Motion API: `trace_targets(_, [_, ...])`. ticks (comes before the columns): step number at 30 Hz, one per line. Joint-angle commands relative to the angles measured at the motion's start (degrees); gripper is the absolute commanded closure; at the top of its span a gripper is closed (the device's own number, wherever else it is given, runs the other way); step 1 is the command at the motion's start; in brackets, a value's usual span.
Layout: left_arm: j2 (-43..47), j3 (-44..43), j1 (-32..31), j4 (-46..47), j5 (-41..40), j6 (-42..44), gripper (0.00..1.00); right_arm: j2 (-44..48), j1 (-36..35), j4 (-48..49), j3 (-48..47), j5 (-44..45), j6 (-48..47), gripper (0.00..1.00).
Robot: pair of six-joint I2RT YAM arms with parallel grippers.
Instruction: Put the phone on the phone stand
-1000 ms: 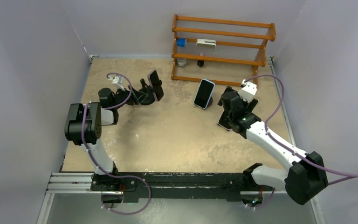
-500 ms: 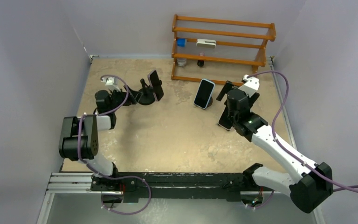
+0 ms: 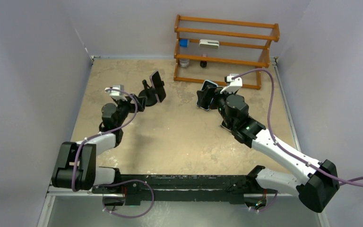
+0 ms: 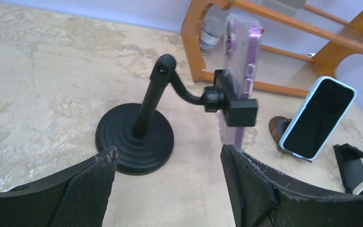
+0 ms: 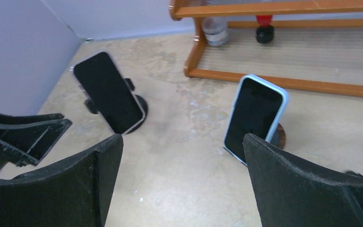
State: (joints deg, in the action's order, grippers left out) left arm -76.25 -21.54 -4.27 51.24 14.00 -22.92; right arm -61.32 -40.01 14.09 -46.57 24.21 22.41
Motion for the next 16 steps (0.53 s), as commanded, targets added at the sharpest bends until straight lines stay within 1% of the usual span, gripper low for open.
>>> trace_targets(1, [3.6,0.2,-2.7,-0.1,-2.1,0.9,0.22,1.8,-0.1,7.0,-0.4,-5.7,-1.9,0.01])
trace_targets(6, [8.5,2.1,-5.3,-4.0,-1.9,-0.1,0.22,2.9,-0.1,8.5,0.6,-7.5,-1.6,0.01])
trace_targets(10, [12.6,4.3,-6.7,-5.9,-4.8,0.9,0.22,4.3,-0.1,9.8,2.0,-6.7,-0.6,0.01])
trace_targets(16, [13.8,4.2,-7.2,-7.0,-5.2,2.2,0.22,5.0,-0.2,10.6,2.6,-6.2,-0.2,0.01])
